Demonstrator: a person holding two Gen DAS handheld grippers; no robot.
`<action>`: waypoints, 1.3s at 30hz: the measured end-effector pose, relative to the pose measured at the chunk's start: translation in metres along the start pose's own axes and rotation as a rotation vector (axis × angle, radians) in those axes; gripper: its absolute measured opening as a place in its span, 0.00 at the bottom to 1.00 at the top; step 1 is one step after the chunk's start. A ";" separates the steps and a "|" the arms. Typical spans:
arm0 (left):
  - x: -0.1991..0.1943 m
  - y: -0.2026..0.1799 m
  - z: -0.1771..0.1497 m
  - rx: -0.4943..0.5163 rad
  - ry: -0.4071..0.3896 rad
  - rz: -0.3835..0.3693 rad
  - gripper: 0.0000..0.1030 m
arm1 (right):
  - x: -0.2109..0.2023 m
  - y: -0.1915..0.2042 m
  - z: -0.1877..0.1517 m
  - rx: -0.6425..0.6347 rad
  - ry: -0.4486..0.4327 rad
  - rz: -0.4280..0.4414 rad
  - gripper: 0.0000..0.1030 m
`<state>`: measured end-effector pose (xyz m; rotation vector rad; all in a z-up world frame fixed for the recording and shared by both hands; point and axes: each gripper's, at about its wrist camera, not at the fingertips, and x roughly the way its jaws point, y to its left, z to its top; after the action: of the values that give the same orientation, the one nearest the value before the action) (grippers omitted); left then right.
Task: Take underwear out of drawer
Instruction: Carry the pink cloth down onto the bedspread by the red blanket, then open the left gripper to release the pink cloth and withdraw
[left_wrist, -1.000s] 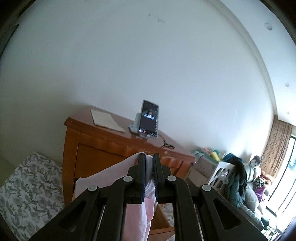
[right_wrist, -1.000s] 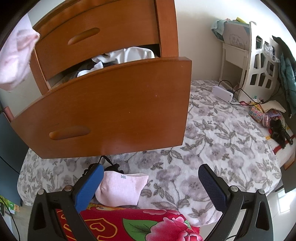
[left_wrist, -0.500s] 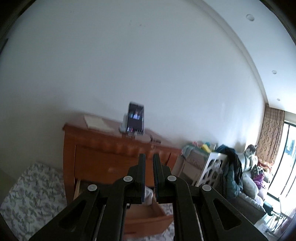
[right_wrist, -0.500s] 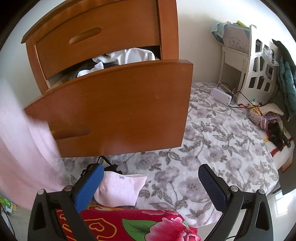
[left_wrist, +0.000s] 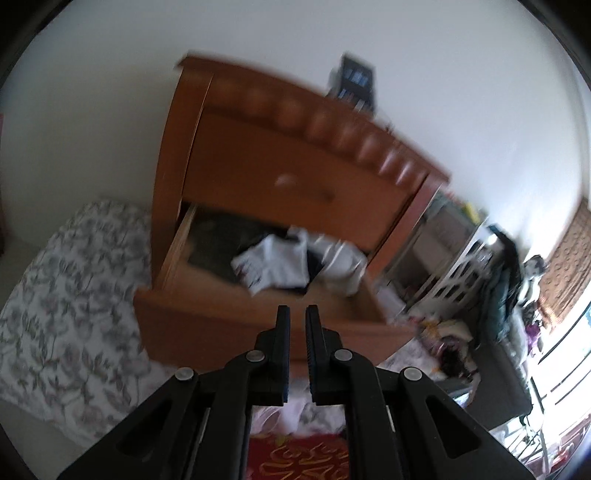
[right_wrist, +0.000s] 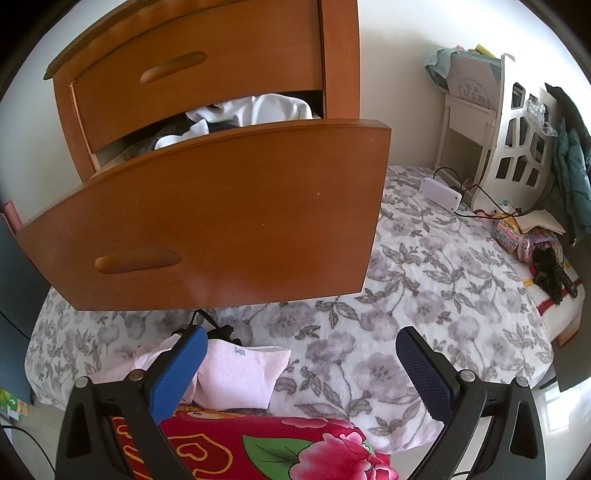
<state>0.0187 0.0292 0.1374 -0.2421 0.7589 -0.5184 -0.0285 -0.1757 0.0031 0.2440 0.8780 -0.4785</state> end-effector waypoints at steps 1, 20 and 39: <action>0.006 0.004 -0.004 -0.009 0.024 0.009 0.07 | 0.000 0.000 0.000 -0.001 0.000 0.000 1.00; 0.090 0.041 -0.062 -0.064 0.307 0.175 0.55 | 0.000 0.001 0.000 -0.003 -0.001 -0.003 1.00; 0.098 0.053 -0.074 -0.090 0.304 0.238 0.95 | 0.000 0.001 0.000 -0.003 -0.001 -0.003 1.00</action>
<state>0.0452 0.0205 0.0064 -0.1544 1.0929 -0.2977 -0.0282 -0.1744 0.0035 0.2392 0.8779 -0.4802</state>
